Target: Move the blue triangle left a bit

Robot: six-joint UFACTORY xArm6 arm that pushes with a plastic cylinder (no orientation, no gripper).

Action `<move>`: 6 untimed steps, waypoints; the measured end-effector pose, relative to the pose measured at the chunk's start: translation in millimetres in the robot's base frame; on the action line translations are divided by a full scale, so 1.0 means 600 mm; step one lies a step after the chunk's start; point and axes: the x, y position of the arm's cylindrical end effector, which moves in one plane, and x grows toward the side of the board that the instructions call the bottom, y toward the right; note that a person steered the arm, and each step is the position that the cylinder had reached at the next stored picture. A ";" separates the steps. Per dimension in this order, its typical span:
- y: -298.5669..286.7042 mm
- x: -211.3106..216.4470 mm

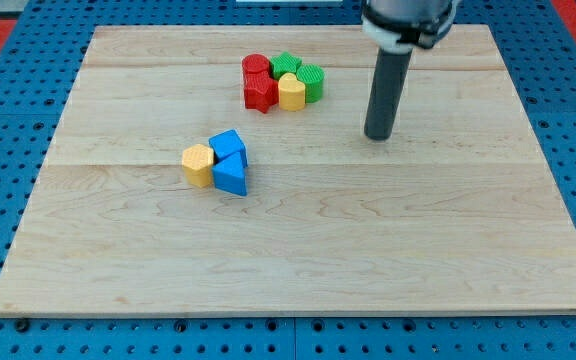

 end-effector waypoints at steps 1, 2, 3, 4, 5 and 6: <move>-0.043 0.084; -0.136 0.099; -0.244 0.099; -0.301 0.101; -0.338 0.101; -0.333 0.094</move>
